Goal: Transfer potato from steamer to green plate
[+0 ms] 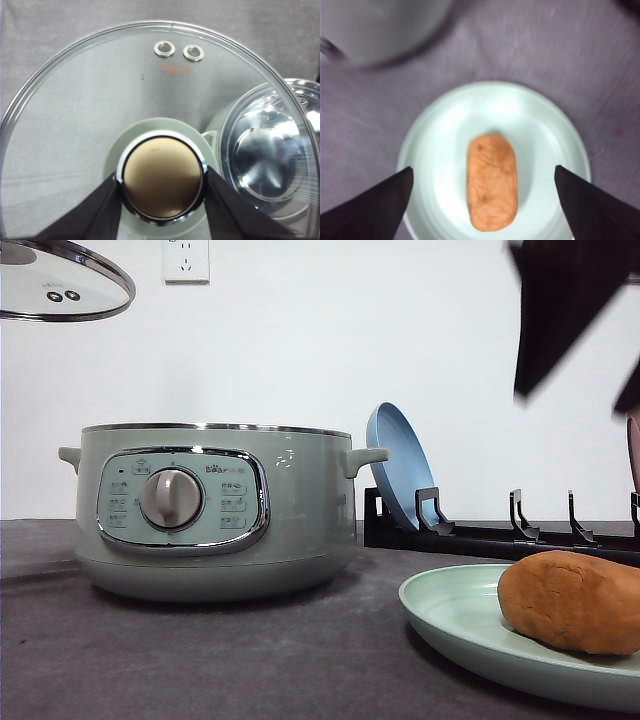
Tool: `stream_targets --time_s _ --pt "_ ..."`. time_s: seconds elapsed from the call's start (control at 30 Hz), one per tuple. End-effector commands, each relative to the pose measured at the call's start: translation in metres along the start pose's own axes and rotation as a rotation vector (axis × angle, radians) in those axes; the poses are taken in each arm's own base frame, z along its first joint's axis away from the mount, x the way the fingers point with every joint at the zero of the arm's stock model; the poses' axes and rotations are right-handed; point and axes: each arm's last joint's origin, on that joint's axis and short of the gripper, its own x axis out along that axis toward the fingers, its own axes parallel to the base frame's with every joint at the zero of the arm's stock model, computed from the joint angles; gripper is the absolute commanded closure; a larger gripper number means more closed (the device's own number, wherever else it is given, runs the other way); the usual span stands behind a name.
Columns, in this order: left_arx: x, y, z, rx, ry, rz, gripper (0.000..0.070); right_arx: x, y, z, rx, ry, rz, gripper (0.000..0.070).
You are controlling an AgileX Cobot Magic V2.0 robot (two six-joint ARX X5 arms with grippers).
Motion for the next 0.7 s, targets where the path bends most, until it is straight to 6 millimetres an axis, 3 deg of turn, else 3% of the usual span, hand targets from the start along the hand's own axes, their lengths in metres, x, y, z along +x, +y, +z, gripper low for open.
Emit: stream_targets --time_s 0.0,0.2,0.37,0.53,0.67 --pt "-0.013 -0.001 0.005 0.002 -0.076 -0.005 0.07 -0.022 0.003 0.009 -0.005 -0.072 0.026 0.0127" --pt "-0.013 -0.001 0.005 0.002 -0.075 -0.005 0.07 -0.094 0.002 0.02 -0.001 -0.26 0.079 0.0127" --pt "-0.013 -0.003 0.005 0.005 -0.075 -0.01 0.07 -0.139 -0.002 0.016 -0.005 -0.346 0.102 0.0127" --pt "-0.013 -0.007 0.005 0.017 -0.075 -0.021 0.07 -0.163 -0.006 0.007 -0.004 -0.366 0.107 0.0125" --pt "-0.013 -0.014 0.004 0.033 -0.072 -0.037 0.07 -0.17 -0.009 0.0 0.015 -0.377 0.115 0.006"
